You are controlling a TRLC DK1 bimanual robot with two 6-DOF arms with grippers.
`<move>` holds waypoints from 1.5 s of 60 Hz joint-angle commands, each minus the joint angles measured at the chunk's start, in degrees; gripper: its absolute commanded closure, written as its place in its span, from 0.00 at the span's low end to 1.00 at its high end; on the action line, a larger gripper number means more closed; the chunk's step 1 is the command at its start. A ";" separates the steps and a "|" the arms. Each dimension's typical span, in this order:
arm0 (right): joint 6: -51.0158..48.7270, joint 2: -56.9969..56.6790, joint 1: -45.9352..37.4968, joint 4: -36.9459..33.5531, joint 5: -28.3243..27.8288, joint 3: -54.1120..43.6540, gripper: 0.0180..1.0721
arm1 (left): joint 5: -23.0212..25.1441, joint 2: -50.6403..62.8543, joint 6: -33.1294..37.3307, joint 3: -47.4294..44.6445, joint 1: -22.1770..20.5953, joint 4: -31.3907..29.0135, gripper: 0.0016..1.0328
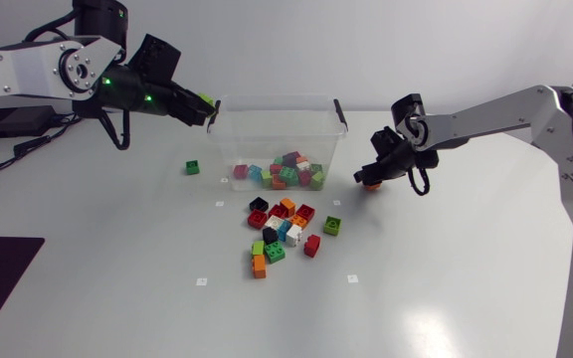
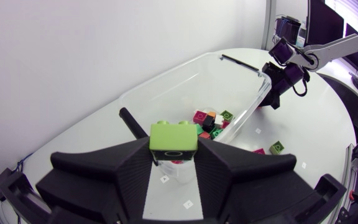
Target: Place the duplo bricks in the container
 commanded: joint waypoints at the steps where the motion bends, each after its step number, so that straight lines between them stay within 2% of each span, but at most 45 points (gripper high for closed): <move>1: -1.05 -4.77 -0.14 -0.63 0.46 -2.34 0.81 | -0.28 2.37 -1.81 2.89 -0.94 -0.13 0.73; 33: 2.82 -20.33 2.41 -2.22 1.42 -6.47 0.81 | -3.62 13.53 -5.24 11.42 -4.99 1.72 0.72; 38: 3.26 -22.09 2.94 -2.22 1.51 -6.47 0.81 | -4.41 14.50 -5.32 12.30 -5.51 1.81 0.57; 40: 3.52 -22.88 3.38 -2.22 1.51 -6.30 0.81 | -4.68 14.85 -5.32 12.56 -5.69 1.81 0.43; 42: 3.78 -23.67 3.82 -2.22 1.69 -6.03 0.81 | -5.12 15.03 -5.41 12.82 -5.95 1.81 0.25; 43: 3.87 -23.76 3.99 -2.22 1.69 -5.86 0.81 | -5.12 15.03 -5.41 12.82 -5.95 1.81 0.20; 46: 4.13 -24.29 4.52 -2.22 1.77 -5.33 0.81 | -5.29 14.94 -5.41 12.91 -6.04 1.81 0.10; 49: 4.40 -24.64 5.14 -2.39 1.86 -4.63 0.81 | -5.47 14.68 -5.41 12.91 -6.04 1.81 0.06; 59: 5.10 -24.64 7.25 -2.48 1.86 -2.16 0.81 | -5.47 12.22 -5.32 11.59 -4.99 1.63 0.05; 76: 6.24 -23.58 11.20 -2.22 2.92 1.35 0.81 | -5.47 6.77 -4.80 7.90 0.38 1.10 0.05; 90: 7.04 -20.77 14.45 -2.39 4.06 5.39 0.81 | -4.33 6.94 -0.84 7.02 4.59 0.23 0.05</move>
